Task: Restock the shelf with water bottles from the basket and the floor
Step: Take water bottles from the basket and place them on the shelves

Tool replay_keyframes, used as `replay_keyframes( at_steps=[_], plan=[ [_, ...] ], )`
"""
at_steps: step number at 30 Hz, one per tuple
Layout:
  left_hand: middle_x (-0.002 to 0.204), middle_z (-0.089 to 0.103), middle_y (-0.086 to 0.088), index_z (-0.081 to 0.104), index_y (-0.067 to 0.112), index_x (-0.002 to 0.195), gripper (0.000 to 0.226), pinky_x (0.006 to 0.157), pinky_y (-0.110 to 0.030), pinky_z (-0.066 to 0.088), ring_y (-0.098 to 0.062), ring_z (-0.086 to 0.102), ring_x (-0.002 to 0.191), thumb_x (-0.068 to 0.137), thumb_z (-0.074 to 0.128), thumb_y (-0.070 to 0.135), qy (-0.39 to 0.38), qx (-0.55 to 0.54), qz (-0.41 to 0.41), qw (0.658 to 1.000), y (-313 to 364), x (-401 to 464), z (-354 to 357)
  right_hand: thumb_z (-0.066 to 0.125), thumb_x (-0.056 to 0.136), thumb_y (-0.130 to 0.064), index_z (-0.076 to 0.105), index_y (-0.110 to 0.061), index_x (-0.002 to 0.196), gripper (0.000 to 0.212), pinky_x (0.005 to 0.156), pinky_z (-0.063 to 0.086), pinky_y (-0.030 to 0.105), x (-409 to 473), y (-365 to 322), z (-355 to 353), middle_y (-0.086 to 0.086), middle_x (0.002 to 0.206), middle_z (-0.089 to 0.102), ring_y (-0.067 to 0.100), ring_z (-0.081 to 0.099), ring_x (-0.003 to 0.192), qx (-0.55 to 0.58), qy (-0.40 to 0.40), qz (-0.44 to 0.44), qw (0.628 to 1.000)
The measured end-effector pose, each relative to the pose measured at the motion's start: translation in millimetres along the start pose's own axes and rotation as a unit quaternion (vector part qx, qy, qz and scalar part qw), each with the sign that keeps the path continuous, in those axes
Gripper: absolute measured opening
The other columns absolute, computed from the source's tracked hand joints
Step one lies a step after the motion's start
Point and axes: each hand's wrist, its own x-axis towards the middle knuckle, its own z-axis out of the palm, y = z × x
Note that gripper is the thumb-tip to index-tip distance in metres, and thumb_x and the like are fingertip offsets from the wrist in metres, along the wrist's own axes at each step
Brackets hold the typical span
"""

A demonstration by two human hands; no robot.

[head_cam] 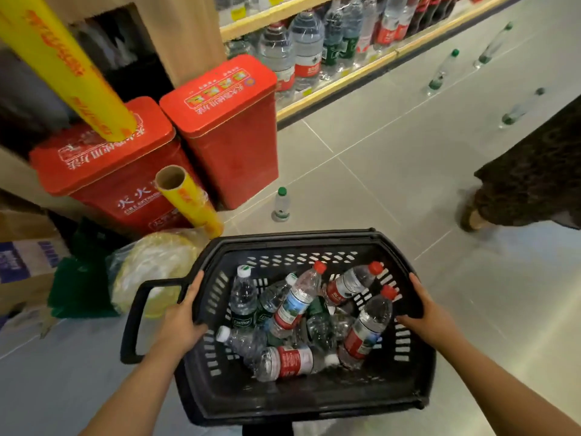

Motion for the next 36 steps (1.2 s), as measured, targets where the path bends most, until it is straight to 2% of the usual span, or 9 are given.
replay_keyframes(
  at_steps=[6, 9, 12, 15, 21, 24, 28, 33, 36],
  plan=[
    [0.095, 0.066, -0.011, -0.015, 0.049, 0.142, 0.114, 0.068, -0.035, 0.052, -0.028, 0.063, 0.081, 0.075, 0.074, 0.021, -0.020, 0.059, 0.045, 0.997, 122.8, 99.9, -17.4, 0.075, 0.075, -0.018, 0.014, -0.034, 0.146, 0.095, 0.100, 0.044, 0.042, 83.3, 16.8, -80.2, 0.015, 0.134, 0.054, 0.033, 0.057, 0.114, 0.031, 0.032, 0.035, 0.998],
    [0.092, 0.064, -0.010, -0.019, 0.051, 0.139, 0.116, 0.071, -0.040, 0.054, -0.029, 0.063, 0.082, 0.076, 0.074, 0.021, -0.036, 0.081, 0.064, 0.994, 180.0, 149.8, -13.2, 0.077, 0.072, -0.017, 0.015, -0.032, 0.146, 0.098, 0.101, 0.041, 0.042, 124.0, 28.7, -114.2, 0.015, 0.139, 0.048, 0.034, 0.053, 0.119, 0.033, 0.046, 0.066, 0.996],
    [0.090, 0.061, -0.012, -0.020, 0.053, 0.138, 0.117, 0.065, -0.037, 0.051, -0.027, 0.061, 0.074, 0.077, 0.073, 0.018, -0.063, 0.072, 0.069, 0.993, 233.8, 187.5, -10.7, 0.078, 0.071, -0.015, 0.017, -0.027, 0.147, 0.098, 0.103, 0.039, 0.045, 154.5, 42.8, -143.6, 0.016, 0.141, 0.044, 0.036, 0.049, 0.122, 0.038, 0.066, 0.084, 0.994],
    [0.085, 0.059, -0.011, -0.018, 0.050, 0.140, 0.114, 0.059, -0.032, 0.044, -0.029, 0.062, 0.075, 0.078, 0.072, 0.018, -0.066, 0.088, 0.078, 0.991, 291.7, 223.8, -12.9, 0.076, 0.074, -0.020, 0.017, -0.032, 0.146, 0.095, 0.101, 0.042, 0.047, 195.8, 50.3, -190.7, 0.016, 0.139, 0.047, 0.036, 0.052, 0.118, 0.029, 0.065, 0.102, 0.992],
    [0.077, 0.052, -0.005, -0.017, 0.049, 0.140, 0.112, 0.062, -0.032, 0.043, -0.026, 0.058, 0.074, 0.077, 0.071, 0.018, -0.078, 0.093, 0.080, 0.989, 404.1, 292.2, -15.1, 0.073, 0.077, -0.025, 0.014, -0.033, 0.147, 0.092, 0.103, 0.040, 0.044, 285.7, 54.5, -283.2, 0.014, 0.141, 0.046, 0.035, 0.052, 0.119, 0.031, 0.053, 0.103, 0.993],
    [0.076, 0.057, -0.010, -0.017, 0.047, 0.140, 0.114, 0.061, -0.032, 0.042, -0.032, 0.062, 0.076, 0.075, 0.071, 0.017, -0.083, 0.074, 0.098, 0.989, 444.3, 323.4, -11.2, 0.072, 0.078, -0.024, 0.012, -0.030, 0.148, 0.092, 0.101, 0.039, 0.040, 329.2, 58.2, -323.7, 0.013, 0.142, 0.045, 0.036, 0.050, 0.122, 0.017, 0.046, 0.101, 0.994],
    [0.075, 0.062, -0.012, -0.018, 0.048, 0.140, 0.116, 0.060, -0.034, 0.045, -0.029, 0.058, 0.066, 0.073, 0.071, 0.016, -0.065, 0.057, 0.086, 0.993, 498.2, 368.0, -17.8, 0.071, 0.079, -0.028, 0.010, -0.033, 0.147, 0.092, 0.099, 0.041, 0.039, 388.7, 44.0, -380.2, 0.016, 0.138, 0.049, 0.037, 0.052, 0.119, 0.001, 0.048, 0.090, 0.995],
    [0.081, 0.065, -0.014, -0.024, 0.057, 0.131, 0.118, 0.067, -0.041, 0.054, -0.032, 0.064, 0.073, 0.073, 0.072, 0.021, -0.039, 0.043, 0.075, 0.995, 535.3, 426.5, -38.0, 0.071, 0.079, -0.028, 0.009, -0.035, 0.147, 0.092, 0.098, 0.042, 0.041, 471.4, 3.7, -432.3, 0.016, 0.133, 0.054, 0.038, 0.055, 0.114, -0.005, 0.043, 0.059, 0.997],
    [0.081, 0.063, -0.014, -0.021, 0.053, 0.135, 0.115, 0.067, -0.039, 0.053, -0.033, 0.064, 0.076, 0.075, 0.071, 0.020, -0.022, 0.028, 0.046, 0.998, 547.2, 468.4, -54.1, 0.072, 0.079, -0.026, 0.009, -0.036, 0.146, 0.092, 0.099, 0.041, 0.042, 524.3, -32.8, -447.3, 0.017, 0.136, 0.051, 0.038, 0.054, 0.117, -0.007, 0.038, 0.043, 0.998]
  ],
)
